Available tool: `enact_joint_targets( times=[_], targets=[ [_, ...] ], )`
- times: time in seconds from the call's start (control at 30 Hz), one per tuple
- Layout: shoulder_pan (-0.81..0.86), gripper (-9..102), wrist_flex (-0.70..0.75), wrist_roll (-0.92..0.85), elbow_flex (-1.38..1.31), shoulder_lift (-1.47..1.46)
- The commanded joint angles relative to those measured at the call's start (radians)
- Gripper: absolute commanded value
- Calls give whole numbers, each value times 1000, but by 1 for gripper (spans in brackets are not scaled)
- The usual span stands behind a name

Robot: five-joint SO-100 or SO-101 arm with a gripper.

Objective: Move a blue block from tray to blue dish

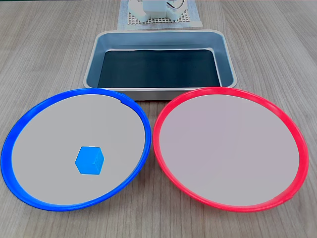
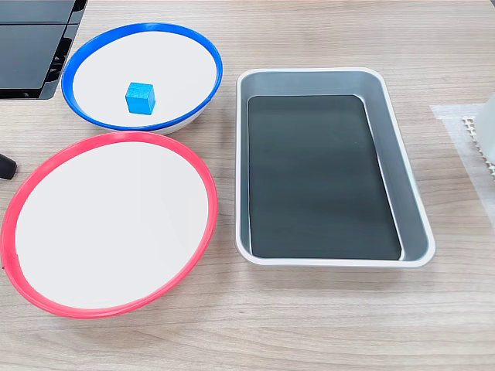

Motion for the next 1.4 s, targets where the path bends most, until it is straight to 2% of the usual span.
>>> enact_joint_targets(
  times=[0.0, 0.1, 0.23, 0.47, 0.6, 0.73, 1.37],
  targets=[
    [-41, 0, 60, 0, 276, 305],
    [-87, 0, 207, -75, 558, 635],
    [-112, 0, 342, -132, 758, 905],
    [-114, 0, 443, -176, 910, 1111],
    [-110, 0, 566, -167, 911, 1180],
    [-106, 0, 609, -160, 911, 1216],
    [-103, 0, 611, -156, 911, 1216]
  ],
)
